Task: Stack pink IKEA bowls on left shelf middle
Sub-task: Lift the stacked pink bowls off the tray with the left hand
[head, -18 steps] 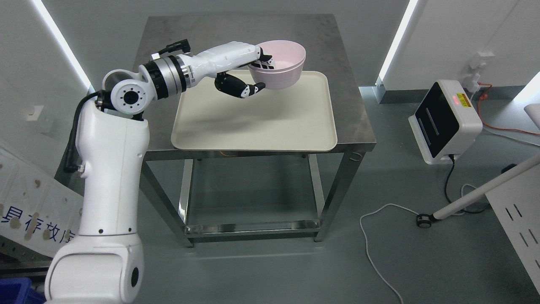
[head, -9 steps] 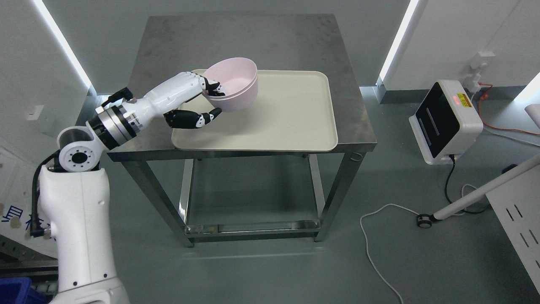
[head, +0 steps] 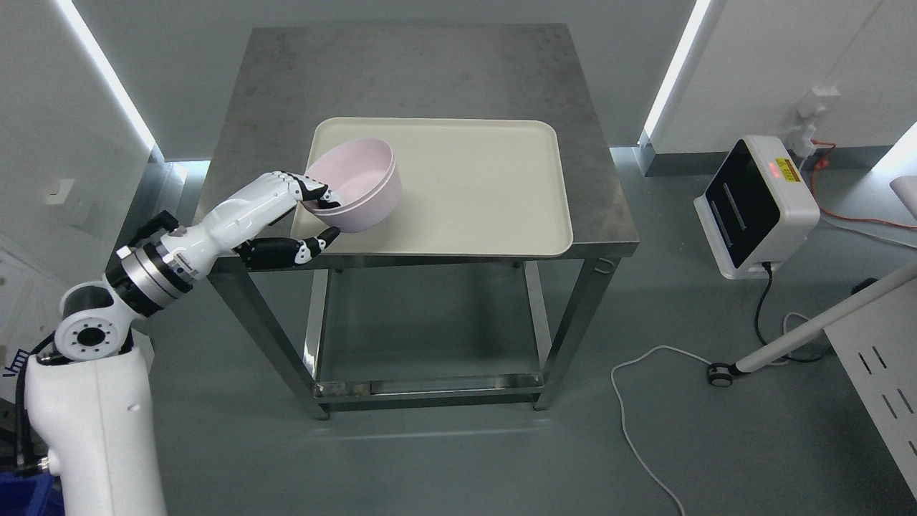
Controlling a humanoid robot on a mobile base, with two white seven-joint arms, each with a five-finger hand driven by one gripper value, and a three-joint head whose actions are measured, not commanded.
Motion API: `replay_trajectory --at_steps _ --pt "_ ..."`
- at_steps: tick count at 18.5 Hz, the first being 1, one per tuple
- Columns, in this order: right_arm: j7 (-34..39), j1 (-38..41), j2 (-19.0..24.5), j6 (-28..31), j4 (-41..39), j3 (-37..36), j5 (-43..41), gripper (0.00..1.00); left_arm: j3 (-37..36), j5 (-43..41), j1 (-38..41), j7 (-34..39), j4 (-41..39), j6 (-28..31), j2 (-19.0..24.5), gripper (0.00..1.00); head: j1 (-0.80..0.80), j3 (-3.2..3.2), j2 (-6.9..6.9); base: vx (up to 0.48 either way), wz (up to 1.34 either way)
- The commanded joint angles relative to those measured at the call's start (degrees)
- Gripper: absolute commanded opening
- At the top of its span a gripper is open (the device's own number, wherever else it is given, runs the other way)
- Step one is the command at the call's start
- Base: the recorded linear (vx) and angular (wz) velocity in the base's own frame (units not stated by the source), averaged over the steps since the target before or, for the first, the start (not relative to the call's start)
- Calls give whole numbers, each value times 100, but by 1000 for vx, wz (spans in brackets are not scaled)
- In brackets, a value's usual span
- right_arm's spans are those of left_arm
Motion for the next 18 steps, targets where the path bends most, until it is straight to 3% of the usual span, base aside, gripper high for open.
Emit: replay_trajectory --at_steps 1,9,12,18 --pt "3 168 -100 -7 -193 -62 0 100 -89 490 196 -1 -650 -2 25 3 0 0 0 0 0" --pt "3 168 -100 -7 -193 -62 0 100 -116 1044 214 -1 -694 -2 139 3 0 0 0 -29 -4" --pt "3 168 -100 -7 -193 -62 0 100 -54 1228 258 -1 -720 -2 350 3 0 0 0 -125 0" --pt "3 168 -100 -15 -193 -62 0 100 -54 1299 293 -1 -712 -2 359 3 0 0 0 -183 -3"
